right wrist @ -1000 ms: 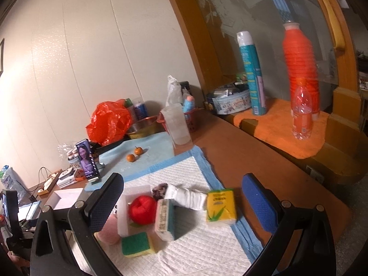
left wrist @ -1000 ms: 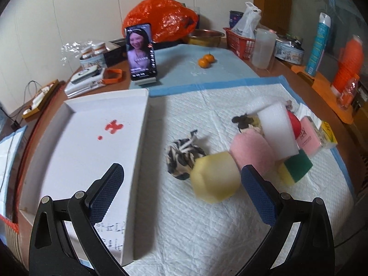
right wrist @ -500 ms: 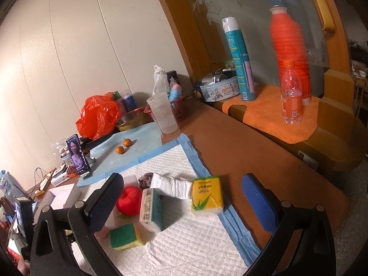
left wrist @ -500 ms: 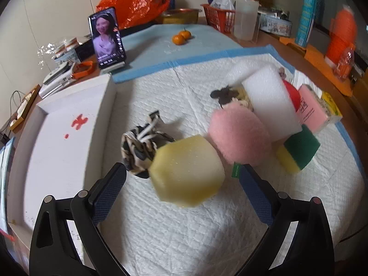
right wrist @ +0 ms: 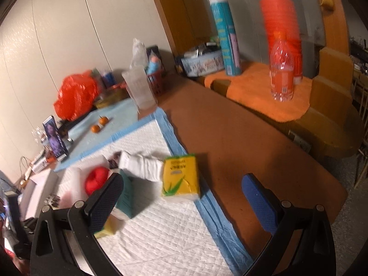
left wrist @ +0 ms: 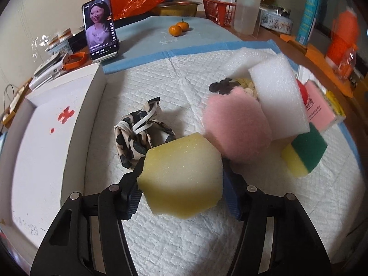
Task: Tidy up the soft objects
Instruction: 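Grasp the yellow tissue pack with the right gripper while the left lifts the sponge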
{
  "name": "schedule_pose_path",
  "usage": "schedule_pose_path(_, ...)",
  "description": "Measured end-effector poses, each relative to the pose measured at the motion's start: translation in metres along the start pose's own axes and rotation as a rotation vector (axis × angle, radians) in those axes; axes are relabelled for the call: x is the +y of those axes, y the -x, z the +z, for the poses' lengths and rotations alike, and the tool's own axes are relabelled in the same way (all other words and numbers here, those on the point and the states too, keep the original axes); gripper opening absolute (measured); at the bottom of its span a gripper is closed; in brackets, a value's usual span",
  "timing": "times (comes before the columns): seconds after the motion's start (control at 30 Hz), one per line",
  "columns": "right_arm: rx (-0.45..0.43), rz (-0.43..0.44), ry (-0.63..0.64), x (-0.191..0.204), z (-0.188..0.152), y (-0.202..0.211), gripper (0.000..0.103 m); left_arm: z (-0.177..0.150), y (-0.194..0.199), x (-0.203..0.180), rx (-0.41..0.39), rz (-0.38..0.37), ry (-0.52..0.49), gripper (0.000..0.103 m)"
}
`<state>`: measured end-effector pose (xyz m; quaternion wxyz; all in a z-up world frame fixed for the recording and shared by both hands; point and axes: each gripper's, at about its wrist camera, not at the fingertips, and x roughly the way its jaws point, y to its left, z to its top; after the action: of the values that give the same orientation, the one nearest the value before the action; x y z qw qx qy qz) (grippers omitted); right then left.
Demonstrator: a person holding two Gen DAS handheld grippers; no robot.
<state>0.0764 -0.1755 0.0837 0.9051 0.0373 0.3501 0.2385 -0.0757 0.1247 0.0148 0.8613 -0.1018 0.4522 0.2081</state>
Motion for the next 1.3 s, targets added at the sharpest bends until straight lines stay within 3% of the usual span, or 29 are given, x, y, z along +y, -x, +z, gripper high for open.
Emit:
schedule_pose_path(0.4,0.191,-0.122,0.228,0.029,-0.009,-0.079,0.101,-0.003,0.036,0.015,-0.059,-0.067,0.097,0.060)
schedule_pose_path(0.47,0.217,-0.119,0.254,0.031,-0.015,-0.085,0.091,-0.004,0.040,0.017,-0.067,-0.068,0.104,0.060)
schedule_pose_path(0.5,0.224,-0.115,0.262,0.031,-0.018,-0.085,0.075,-0.004,0.043,0.017,-0.072,-0.069,0.107,0.060)
schedule_pose_path(0.53,0.230,-0.109,0.267,0.031,-0.020,-0.085,0.053,-0.005,0.044,0.018,-0.075,-0.071,0.108,0.060)
schedule_pose_path(0.6,0.235,-0.095,0.256,0.027,-0.021,-0.083,0.051,-0.005,0.047,0.016,-0.081,-0.075,0.105,0.060)
schedule_pose_path(0.77,0.166,-0.078,0.177,0.014,-0.012,-0.061,0.050,-0.004,0.058,0.015,-0.106,-0.094,0.105,0.060)
schedule_pose_path(0.97,-0.008,-0.004,0.095,0.012,0.015,0.003,0.050,0.001,0.091,0.024,-0.178,-0.120,0.132,0.060)
schedule_pose_path(1.07,-0.098,0.079,0.105,0.031,0.030,0.039,0.050,0.005,0.114,0.033,-0.230,-0.127,0.151,0.060)
schedule_pose_path(1.3,-0.189,0.248,0.156,0.087,0.047,0.077,0.050,0.010,0.163,0.063,-0.334,-0.111,0.194,0.061)
